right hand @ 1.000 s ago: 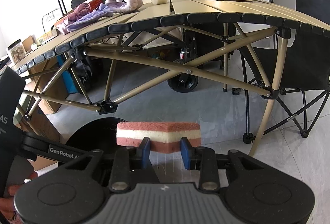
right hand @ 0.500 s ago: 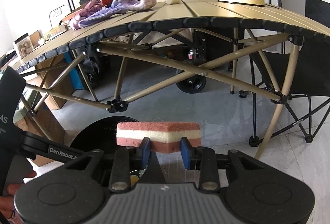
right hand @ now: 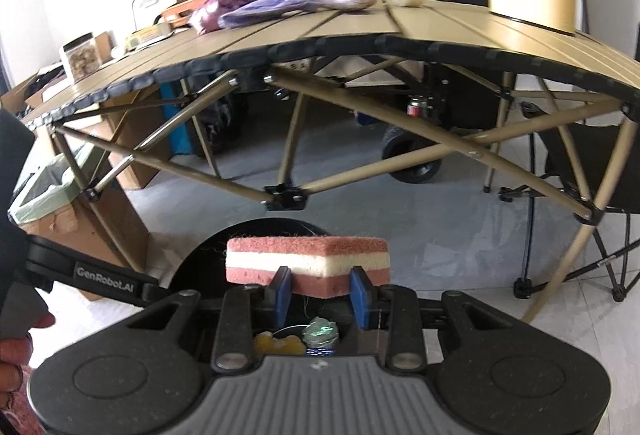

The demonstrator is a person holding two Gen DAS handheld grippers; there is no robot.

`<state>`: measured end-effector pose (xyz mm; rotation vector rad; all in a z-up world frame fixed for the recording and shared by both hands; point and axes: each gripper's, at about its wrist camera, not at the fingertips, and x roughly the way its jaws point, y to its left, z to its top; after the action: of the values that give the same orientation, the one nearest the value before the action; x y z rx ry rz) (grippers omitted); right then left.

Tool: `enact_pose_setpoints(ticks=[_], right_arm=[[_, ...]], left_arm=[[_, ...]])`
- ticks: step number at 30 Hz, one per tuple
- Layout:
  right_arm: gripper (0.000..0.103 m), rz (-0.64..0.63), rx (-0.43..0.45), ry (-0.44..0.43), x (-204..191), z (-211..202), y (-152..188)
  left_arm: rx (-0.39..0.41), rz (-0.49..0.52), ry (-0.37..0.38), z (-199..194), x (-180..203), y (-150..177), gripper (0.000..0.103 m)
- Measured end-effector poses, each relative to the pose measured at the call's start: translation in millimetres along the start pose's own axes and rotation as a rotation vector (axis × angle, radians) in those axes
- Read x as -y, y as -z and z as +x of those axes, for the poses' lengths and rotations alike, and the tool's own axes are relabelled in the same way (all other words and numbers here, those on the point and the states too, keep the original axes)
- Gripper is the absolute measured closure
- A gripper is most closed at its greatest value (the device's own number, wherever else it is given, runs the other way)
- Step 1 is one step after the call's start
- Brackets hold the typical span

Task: Collect trash
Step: 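Lower the pink sponge into the bin and open the right gripper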

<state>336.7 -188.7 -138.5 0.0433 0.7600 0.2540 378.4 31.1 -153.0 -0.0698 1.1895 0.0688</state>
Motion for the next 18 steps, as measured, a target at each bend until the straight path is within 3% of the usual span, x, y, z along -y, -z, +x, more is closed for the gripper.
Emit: enact_pose_setpoints(ticks=[18], right_arm=[[0.072, -0.018, -0.201, -0.027, -60, 68, -4]], left_arm=[[0.032, -0.117, -0.001, -14, -72, 11, 0.0]])
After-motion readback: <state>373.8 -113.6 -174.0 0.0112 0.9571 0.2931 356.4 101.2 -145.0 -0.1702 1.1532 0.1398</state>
